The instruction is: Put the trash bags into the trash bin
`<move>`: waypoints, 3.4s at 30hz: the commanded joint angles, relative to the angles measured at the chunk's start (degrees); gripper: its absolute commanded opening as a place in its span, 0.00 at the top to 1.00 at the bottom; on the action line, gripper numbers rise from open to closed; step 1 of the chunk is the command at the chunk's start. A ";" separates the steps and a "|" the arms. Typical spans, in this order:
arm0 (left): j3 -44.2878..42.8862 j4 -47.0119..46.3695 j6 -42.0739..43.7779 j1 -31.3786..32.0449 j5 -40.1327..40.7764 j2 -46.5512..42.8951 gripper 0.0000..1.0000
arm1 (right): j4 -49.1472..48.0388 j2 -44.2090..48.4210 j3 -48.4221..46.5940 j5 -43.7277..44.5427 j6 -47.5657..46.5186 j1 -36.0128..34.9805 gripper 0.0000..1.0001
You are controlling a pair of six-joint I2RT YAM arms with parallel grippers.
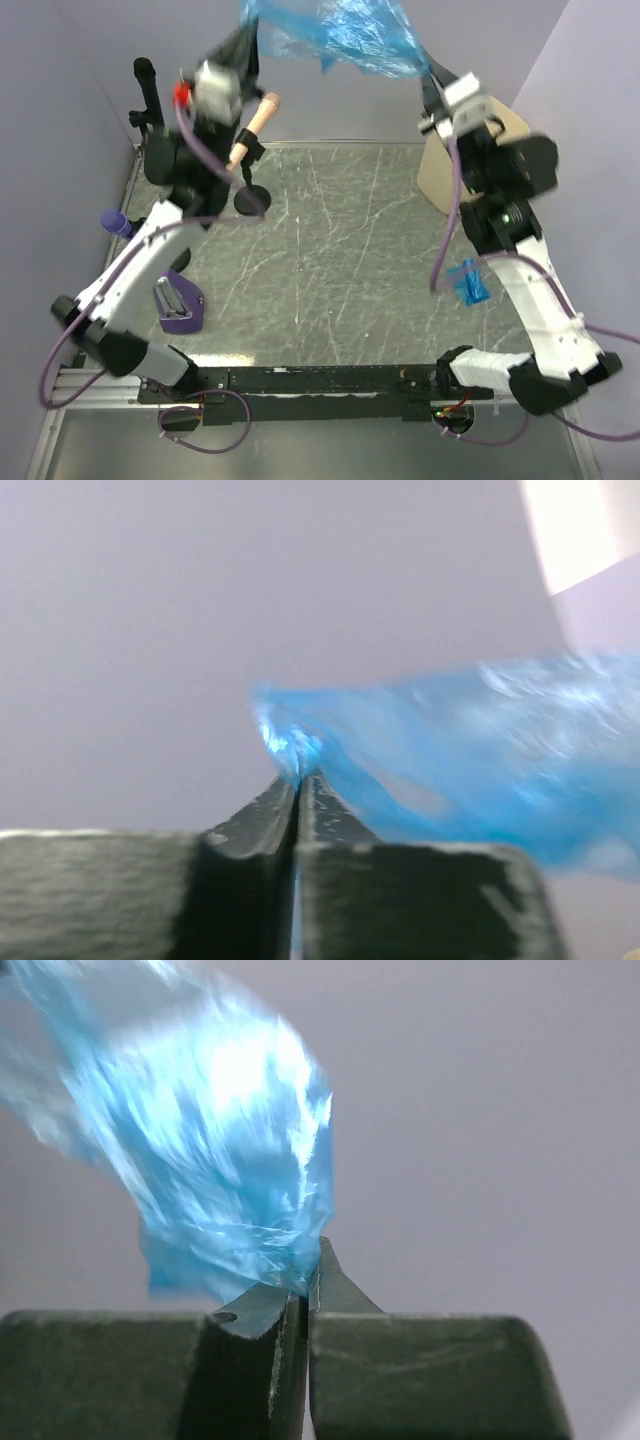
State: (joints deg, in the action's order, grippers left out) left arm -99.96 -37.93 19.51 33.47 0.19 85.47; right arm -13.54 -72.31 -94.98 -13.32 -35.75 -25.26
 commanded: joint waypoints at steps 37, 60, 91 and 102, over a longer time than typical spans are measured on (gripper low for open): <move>-15.73 14.31 -7.69 -4.56 5.38 6.12 0.99 | 6.46 -7.90 -20.52 4.29 2.50 3.56 1.00; 63.51 35.27 39.52 -1.13 -44.85 -35.30 0.99 | 40.26 43.69 61.43 -21.15 -33.29 -3.57 1.00; 31.08 59.38 49.51 4.26 -28.74 -9.01 0.99 | 63.46 -5.07 23.50 -5.02 -26.33 -5.76 1.00; 35.44 66.72 13.32 3.00 -32.89 -7.23 0.99 | 45.35 27.96 50.79 -7.53 -8.68 -2.96 1.00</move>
State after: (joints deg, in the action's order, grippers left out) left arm -62.63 37.28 46.81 36.01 -25.39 89.23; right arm 40.01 -45.76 -33.10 -18.90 -52.29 -28.36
